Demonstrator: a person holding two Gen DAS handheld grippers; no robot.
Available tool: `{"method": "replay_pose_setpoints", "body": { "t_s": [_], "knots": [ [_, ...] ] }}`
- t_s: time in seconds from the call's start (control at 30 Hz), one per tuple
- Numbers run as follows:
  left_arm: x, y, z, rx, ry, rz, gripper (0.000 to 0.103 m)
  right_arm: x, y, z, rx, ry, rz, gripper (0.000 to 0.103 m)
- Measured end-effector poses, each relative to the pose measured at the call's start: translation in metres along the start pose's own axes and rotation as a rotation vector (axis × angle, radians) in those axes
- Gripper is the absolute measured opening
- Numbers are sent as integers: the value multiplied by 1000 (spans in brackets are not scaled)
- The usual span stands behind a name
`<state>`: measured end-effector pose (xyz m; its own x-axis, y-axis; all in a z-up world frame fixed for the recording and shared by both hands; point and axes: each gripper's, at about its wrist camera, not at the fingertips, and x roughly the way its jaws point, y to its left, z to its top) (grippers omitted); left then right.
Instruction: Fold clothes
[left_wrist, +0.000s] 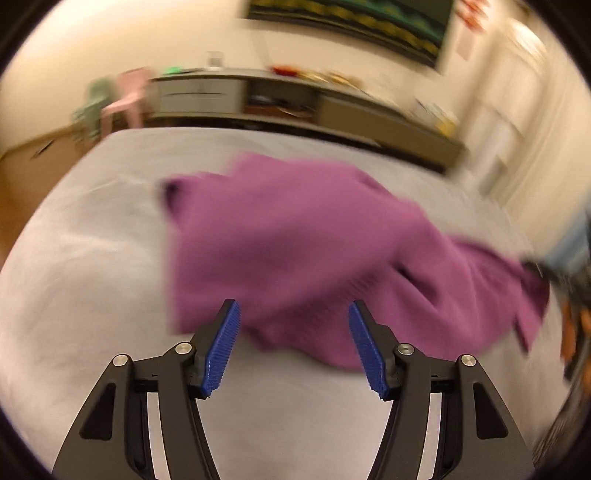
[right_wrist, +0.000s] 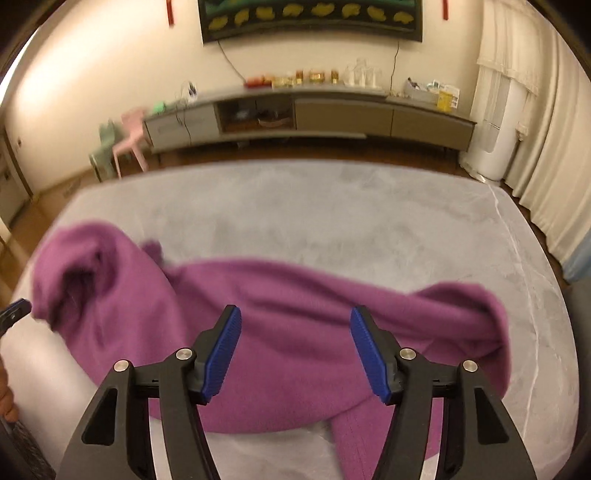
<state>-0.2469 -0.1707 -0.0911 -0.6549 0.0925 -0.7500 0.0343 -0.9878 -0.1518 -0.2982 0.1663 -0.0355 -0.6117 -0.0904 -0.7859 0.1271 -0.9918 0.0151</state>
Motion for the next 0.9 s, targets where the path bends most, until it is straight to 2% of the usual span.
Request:
{"method": "replay_pose_setpoints", "body": {
  "t_s": [0.1,0.2,0.23,0.3,0.33,0.43,0.53,0.6,0.7,0.77,0.9],
  "knots": [
    [13,-39,-12,132,27,22,67,9,-25,-1,72,26,-40,63],
    [40,-28,-8,104,82,146,66,7,-50,1,157,31,-47,63],
    [40,-14,-5,30,83,138,66,6,-54,2,176,28,-38,63],
    [31,19,3,-142,63,71,66,-1,-53,3,175,18,-22,63],
    [26,32,5,-186,57,70,66,-5,-47,4,155,7,-11,63],
    [16,63,5,-270,50,69,66,-16,-19,3,63,-38,29,63],
    [15,81,2,-324,90,19,66,-28,9,3,-29,-83,69,64],
    [11,87,-4,-358,86,1,66,-42,42,2,-123,-127,99,68],
    [6,113,1,-482,15,15,66,-63,106,2,-275,-192,149,71],
    [2,133,0,-577,-28,21,66,-71,165,4,-404,-221,191,78],
    [-7,187,-7,-773,-74,27,66,-59,290,-4,-742,-255,215,79]
  ]
}}
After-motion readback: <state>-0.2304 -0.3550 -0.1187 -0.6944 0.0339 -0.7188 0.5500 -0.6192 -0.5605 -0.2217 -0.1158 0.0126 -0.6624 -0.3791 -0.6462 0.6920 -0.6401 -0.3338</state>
